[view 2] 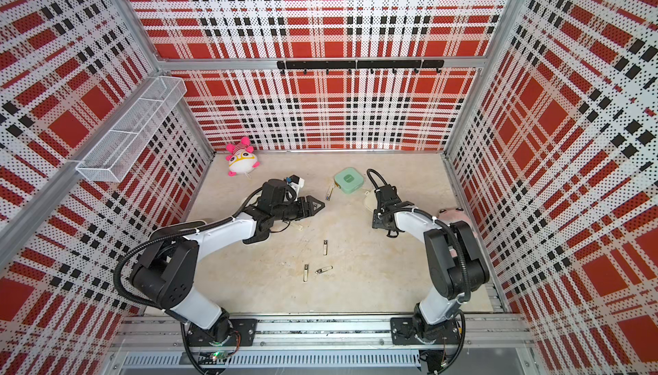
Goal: Organize nail clipper sets
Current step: Move the storage box to the center of the board.
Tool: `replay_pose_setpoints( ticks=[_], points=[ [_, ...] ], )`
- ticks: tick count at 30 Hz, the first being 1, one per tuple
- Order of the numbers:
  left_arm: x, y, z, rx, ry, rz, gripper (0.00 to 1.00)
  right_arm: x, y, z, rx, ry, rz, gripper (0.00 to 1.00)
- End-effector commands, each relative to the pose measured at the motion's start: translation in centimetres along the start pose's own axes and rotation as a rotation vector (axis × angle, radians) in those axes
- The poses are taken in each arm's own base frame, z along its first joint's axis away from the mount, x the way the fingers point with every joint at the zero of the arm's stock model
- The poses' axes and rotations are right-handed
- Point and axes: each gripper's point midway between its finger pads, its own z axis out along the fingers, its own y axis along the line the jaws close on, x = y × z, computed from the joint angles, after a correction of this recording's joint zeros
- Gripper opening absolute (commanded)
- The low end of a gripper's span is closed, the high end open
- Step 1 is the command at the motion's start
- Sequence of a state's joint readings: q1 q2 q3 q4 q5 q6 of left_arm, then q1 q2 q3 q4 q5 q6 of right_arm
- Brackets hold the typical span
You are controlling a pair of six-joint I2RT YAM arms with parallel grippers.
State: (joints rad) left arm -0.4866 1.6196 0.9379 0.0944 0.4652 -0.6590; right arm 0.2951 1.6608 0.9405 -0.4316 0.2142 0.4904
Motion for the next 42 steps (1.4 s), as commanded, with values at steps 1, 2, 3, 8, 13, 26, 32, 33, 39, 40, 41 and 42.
replay_pose_setpoints(
  ticks=[1, 2, 3, 8, 13, 26, 32, 33, 39, 40, 41, 42],
  points=[
    [-0.3, 0.0, 0.0, 0.018, -0.007, 0.001, 0.69, -0.4, -0.1, 0.5, 0.003, 0.003, -0.001, 0.74],
    [-0.3, 0.1, 0.0, 0.017, -0.008, 0.000, 0.69, -0.2, -0.1, 0.7, 0.006, 0.010, -0.002, 0.73],
    [-0.3, 0.1, -0.1, 0.019, -0.008, -0.003, 0.69, 0.2, 0.3, 0.8, -0.018, 0.025, -0.003, 0.71],
    [-0.6, 0.5, -0.2, 0.026, -0.015, -0.014, 0.69, 1.5, 1.1, 0.5, -0.065, 0.051, 0.004, 0.58],
    [-0.9, 0.9, -0.4, 0.024, -0.021, -0.019, 0.69, 2.9, 3.8, -0.3, -0.115, 0.062, -0.022, 0.48],
    [-1.5, 3.3, -2.1, -0.002, -0.053, -0.059, 0.68, 8.0, 12.8, -2.0, -0.228, 0.090, -0.077, 0.39],
    [-1.7, 4.0, -2.9, -0.013, -0.067, -0.069, 0.68, 10.4, 14.7, -3.0, -0.229, 0.100, -0.112, 0.39],
    [-1.8, 4.1, -2.9, -0.014, -0.070, -0.069, 0.67, 10.7, 14.8, -3.2, -0.227, 0.101, -0.115, 0.39],
    [-1.9, 4.7, -3.2, -0.032, -0.076, -0.075, 0.67, 10.8, 14.5, -4.7, -0.228, 0.081, -0.114, 0.42],
    [-2.0, 4.7, -3.2, -0.036, -0.079, -0.074, 0.67, 10.6, 14.6, -5.0, -0.231, 0.075, -0.115, 0.44],
    [-2.1, 5.0, -3.3, -0.044, -0.081, -0.077, 0.67, 10.3, 14.8, -5.3, -0.234, 0.067, -0.119, 0.45],
    [-2.2, 5.2, -3.4, -0.050, -0.085, -0.081, 0.66, 9.8, 15.0, -5.8, -0.239, 0.055, -0.126, 0.47]
  ],
)
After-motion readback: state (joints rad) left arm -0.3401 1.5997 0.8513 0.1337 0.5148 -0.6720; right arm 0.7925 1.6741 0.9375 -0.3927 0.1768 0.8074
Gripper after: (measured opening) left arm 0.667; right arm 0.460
